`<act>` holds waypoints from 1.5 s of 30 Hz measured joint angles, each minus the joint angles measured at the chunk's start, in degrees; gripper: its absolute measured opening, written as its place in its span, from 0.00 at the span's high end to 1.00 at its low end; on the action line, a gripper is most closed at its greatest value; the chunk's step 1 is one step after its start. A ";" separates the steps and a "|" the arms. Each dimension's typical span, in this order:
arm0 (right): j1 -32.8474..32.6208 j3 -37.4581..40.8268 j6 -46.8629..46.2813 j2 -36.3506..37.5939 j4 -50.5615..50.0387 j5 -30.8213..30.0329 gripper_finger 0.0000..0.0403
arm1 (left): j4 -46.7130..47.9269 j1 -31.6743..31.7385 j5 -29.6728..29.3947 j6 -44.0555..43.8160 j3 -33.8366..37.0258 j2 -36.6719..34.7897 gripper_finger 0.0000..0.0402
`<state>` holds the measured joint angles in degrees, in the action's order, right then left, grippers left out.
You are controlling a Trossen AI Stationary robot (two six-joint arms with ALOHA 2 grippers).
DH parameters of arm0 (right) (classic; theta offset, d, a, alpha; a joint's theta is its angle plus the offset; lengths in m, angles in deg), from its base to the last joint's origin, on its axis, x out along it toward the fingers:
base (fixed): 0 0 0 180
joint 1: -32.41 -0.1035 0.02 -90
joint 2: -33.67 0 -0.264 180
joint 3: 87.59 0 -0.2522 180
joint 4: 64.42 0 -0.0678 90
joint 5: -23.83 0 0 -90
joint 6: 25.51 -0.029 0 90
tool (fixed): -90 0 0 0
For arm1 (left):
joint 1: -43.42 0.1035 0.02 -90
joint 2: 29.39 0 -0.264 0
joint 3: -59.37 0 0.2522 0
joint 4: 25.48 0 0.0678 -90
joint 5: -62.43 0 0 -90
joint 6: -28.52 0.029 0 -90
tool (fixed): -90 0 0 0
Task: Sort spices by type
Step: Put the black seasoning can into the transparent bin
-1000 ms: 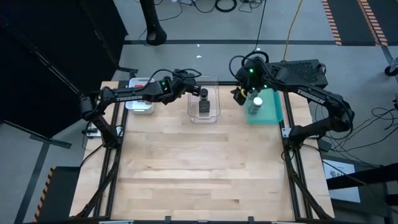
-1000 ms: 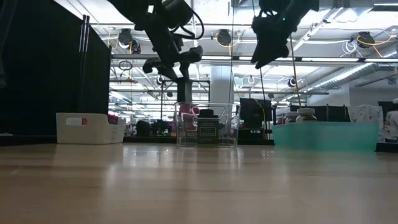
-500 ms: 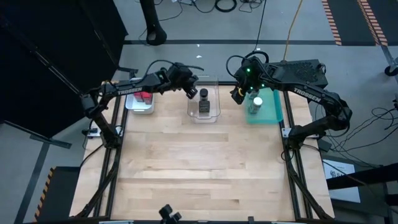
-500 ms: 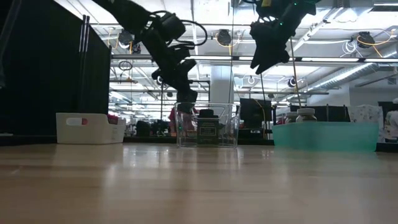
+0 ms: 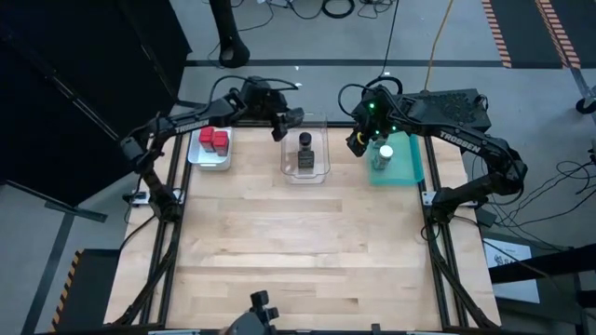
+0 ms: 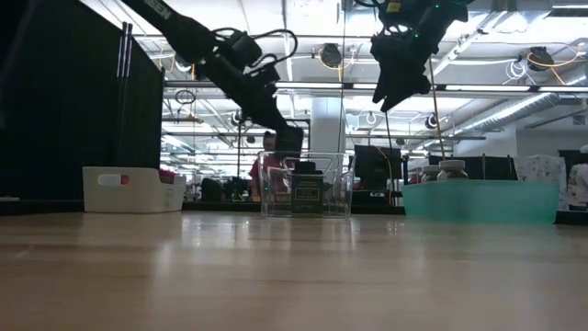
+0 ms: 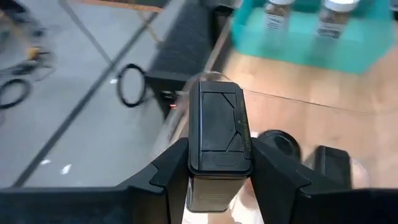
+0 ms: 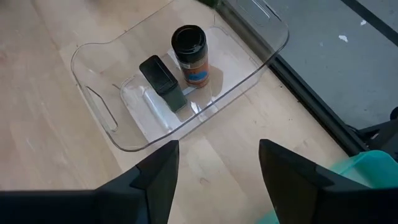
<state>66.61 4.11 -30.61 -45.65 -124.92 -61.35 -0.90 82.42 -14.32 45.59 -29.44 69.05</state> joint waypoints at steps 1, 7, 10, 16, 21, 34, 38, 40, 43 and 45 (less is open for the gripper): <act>-0.02 0.00 -0.02 0.00 0.00 0.00 0.50 | -0.09 0.41 1.43 0.63 0.00 0.51 0.63; 0.00 0.00 -0.22 0.00 -0.14 -0.20 0.50 | -3.80 1.54 10.98 2.48 0.04 4.32 0.63; -0.02 0.00 -0.24 0.00 -0.41 -0.15 0.50 | -5.26 1.71 11.20 3.82 0.04 5.77 0.63; -0.02 0.00 -0.19 0.02 -1.50 -0.09 0.50 | -5.99 2.34 12.12 7.43 0.04 8.52 0.63; -0.02 0.00 0.10 0.02 -2.53 0.00 0.50 | -6.02 2.82 14.94 10.35 0.04 10.51 0.63; -0.02 0.00 0.18 0.04 -3.39 -0.02 0.50 | -6.08 3.02 14.28 11.99 0.04 14.24 0.63; -0.02 0.00 0.18 0.04 -3.61 -0.02 0.50 | -5.98 3.36 14.02 12.24 0.03 15.21 0.63; -0.02 0.00 0.18 0.04 -4.24 -0.04 0.50 | -6.10 3.55 14.02 12.21 0.02 15.49 0.63; -0.02 0.00 0.18 0.04 -5.01 -0.04 0.50 | -6.07 3.70 13.96 12.21 0.02 15.49 0.63; -0.02 0.00 0.18 0.04 -5.09 -0.04 0.50 | -6.26 3.70 13.91 12.08 0.02 15.49 0.63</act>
<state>66.59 4.11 -30.44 -45.61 -130.01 -61.39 -7.16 86.12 -0.41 57.66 -29.41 84.53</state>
